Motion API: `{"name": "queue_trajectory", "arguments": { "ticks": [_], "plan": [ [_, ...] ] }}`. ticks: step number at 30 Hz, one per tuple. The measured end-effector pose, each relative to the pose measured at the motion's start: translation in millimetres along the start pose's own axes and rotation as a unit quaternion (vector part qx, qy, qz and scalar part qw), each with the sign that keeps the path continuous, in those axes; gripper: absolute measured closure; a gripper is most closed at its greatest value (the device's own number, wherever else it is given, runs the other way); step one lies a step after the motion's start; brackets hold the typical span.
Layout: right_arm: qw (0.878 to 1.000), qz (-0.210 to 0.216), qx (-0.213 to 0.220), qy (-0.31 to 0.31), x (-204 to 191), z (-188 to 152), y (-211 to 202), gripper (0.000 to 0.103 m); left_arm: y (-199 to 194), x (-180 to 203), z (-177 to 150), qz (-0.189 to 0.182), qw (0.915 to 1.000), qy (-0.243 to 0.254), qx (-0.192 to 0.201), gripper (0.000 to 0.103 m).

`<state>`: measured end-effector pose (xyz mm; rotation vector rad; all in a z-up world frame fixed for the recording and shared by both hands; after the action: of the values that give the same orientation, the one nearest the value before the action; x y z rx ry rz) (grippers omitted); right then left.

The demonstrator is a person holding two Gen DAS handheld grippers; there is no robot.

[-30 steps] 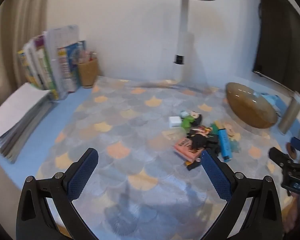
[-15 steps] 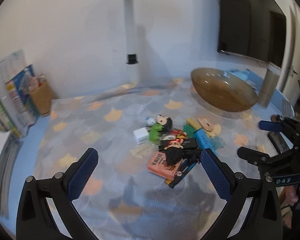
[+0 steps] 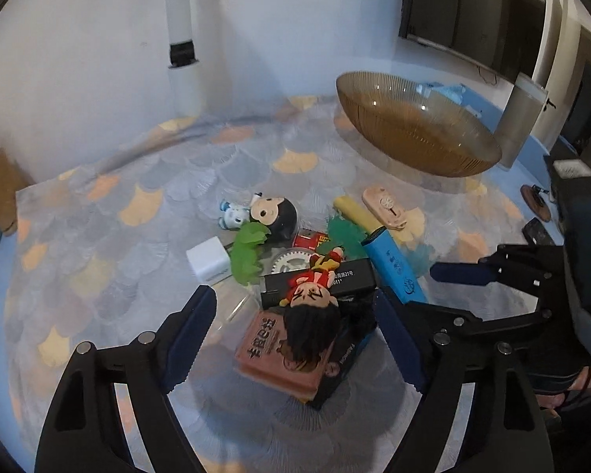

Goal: Organize rigid objects
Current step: 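Grasp the red-clad figurine with the left tool while the right grasps the blue USB stick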

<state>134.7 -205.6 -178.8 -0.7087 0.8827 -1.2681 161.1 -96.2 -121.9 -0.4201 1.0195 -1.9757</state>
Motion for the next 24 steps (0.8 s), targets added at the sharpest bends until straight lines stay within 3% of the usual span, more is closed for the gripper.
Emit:
{"name": "queue_trajectory", "arguments": {
  "ticks": [5, 9, 12, 15, 17, 19, 24],
  "plan": [
    [1.000, -0.016, 0.008, -0.018, -3, 4, 4, 0.058, 13, -3, -1, -0.007, 0.9997, -0.006, -0.021, 0.031],
    [1.000, 0.014, -0.002, -0.015, -11, 2, 6, 0.058, 11, -5, 0, -0.012, 0.9997, -0.007, -0.019, 0.032],
    [1.000, 0.012, 0.000, -0.003, -10, 6, 13, 0.061, 12, -4, 4, -0.016, 0.9997, -0.006, -0.018, 0.032],
    [1.000, 0.020, 0.011, 0.004, -8, 14, 17, 0.067, 20, -5, 4, -0.017, 0.9993, -0.007, -0.032, 0.049],
    [1.000, 0.028, 0.014, 0.000, -9, 16, 19, 0.077, 27, -4, 2, -0.019, 0.9990, -0.010, -0.040, 0.059],
    [0.999, 0.039, 0.010, -0.003, -10, 14, 18, 0.079, 26, -2, 2, -0.019, 0.9991, -0.013, -0.035, 0.070],
    [0.998, 0.052, 0.016, -0.018, -7, 6, 2, 0.079, 6, 3, -3, -0.001, 0.9997, -0.021, -0.015, 0.072]
  ]
}}
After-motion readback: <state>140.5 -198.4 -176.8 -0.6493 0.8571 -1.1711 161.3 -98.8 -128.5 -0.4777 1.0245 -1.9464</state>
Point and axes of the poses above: each gripper's, at about its wrist camera, not at the fingertips, and y roughly the way its jaws point, x to its right, z to its top, the point moved 7 cm from there along y, roughly the way its jaws point, and after that the axes turned 11 degrees about y, right-handed, at the moved point
